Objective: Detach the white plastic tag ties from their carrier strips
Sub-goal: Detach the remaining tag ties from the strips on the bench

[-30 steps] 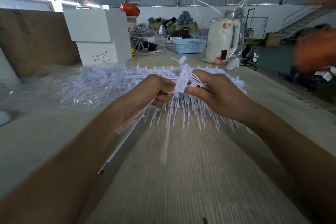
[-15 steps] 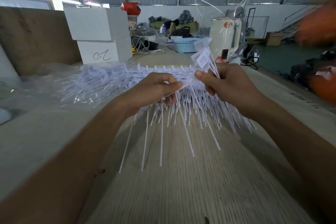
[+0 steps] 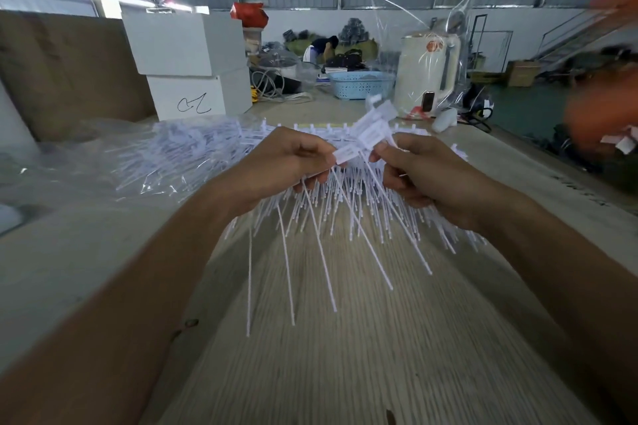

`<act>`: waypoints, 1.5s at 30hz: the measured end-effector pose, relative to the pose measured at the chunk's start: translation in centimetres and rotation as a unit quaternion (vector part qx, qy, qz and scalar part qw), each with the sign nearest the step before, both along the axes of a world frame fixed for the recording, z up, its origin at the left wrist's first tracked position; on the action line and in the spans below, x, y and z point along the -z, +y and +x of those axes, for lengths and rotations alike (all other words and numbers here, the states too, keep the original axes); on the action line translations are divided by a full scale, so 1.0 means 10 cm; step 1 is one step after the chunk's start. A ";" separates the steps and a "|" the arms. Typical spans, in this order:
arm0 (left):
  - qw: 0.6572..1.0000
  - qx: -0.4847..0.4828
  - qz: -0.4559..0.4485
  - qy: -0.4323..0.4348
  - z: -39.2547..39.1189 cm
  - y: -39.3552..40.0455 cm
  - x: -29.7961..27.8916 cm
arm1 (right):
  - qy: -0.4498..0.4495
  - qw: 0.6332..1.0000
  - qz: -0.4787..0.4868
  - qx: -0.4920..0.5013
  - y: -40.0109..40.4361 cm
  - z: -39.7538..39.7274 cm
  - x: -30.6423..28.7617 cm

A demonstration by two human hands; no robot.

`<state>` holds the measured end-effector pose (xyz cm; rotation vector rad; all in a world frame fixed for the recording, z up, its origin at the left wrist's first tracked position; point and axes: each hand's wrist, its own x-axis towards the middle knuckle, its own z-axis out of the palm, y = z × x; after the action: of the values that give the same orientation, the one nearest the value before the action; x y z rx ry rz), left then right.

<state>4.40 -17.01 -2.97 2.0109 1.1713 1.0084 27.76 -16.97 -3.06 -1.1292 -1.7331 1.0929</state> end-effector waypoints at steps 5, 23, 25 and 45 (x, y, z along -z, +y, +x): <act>0.996 -0.044 0.045 0.062 0.07 0.02 0.06 | 0.043 0.998 -0.005 0.041 -0.06 -0.16 0.04; 0.996 0.013 0.074 0.039 0.11 -0.02 0.02 | -0.081 0.988 0.122 0.050 -0.01 0.05 -0.10; 0.997 0.022 0.072 0.010 0.11 -0.03 0.01 | -0.014 0.996 0.080 0.030 -0.02 0.02 -0.07; 0.990 0.056 -0.011 -0.132 -0.01 -0.07 -0.17 | -0.206 0.840 0.465 0.189 -0.03 -0.16 0.11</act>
<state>4.27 -17.68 -1.27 1.8360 0.9153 1.1571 26.19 -17.29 -4.15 -0.9993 -1.8811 -0.2959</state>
